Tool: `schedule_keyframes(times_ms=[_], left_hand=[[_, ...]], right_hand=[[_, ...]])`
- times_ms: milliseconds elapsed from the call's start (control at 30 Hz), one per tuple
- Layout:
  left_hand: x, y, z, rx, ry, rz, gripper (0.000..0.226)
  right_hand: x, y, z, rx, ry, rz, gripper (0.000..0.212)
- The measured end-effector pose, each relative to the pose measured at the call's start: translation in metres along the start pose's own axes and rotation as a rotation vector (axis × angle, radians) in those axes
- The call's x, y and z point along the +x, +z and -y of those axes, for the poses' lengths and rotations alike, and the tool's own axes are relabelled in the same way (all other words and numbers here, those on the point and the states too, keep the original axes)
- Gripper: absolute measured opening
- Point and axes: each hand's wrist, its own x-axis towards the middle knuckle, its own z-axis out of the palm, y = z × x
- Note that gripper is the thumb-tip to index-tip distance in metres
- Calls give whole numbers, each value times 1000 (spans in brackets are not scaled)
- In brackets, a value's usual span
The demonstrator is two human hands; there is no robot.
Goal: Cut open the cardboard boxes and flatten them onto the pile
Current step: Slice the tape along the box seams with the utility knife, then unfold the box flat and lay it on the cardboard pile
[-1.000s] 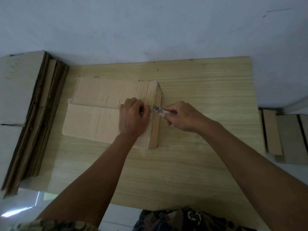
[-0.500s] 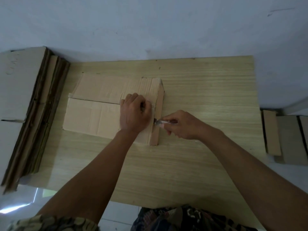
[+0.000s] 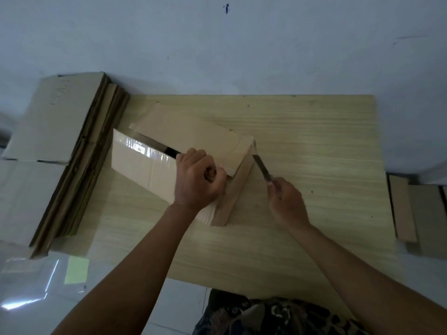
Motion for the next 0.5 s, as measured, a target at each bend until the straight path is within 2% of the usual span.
schedule_keyframes(times_ms=[100,200,267,333,400,433,500], left_hand=[[-5,-14,0,0,25,-4,27],[-12,-26,2,-1,38,-19,25],[-16,-33,4,0,46,-38,26],[-19,-39,6,-11,50,-50,26],[-22,-44,7,-19,44,-51,26],[-24,-46,8,-22,42,-49,26],[-27,-50,9,-35,40,-28,27]], right_hand=[[-12,19,-17,-177,56,-43,35],[-14,29,-16,-368,13,-64,39],[-15,31,3,-364,-57,-191,39],[-13,30,31,-264,-253,-364,36],[-11,31,61,-201,-542,-441,33],[-10,31,76,-217,-672,-417,36],[-8,35,99,-340,-787,-221,56]])
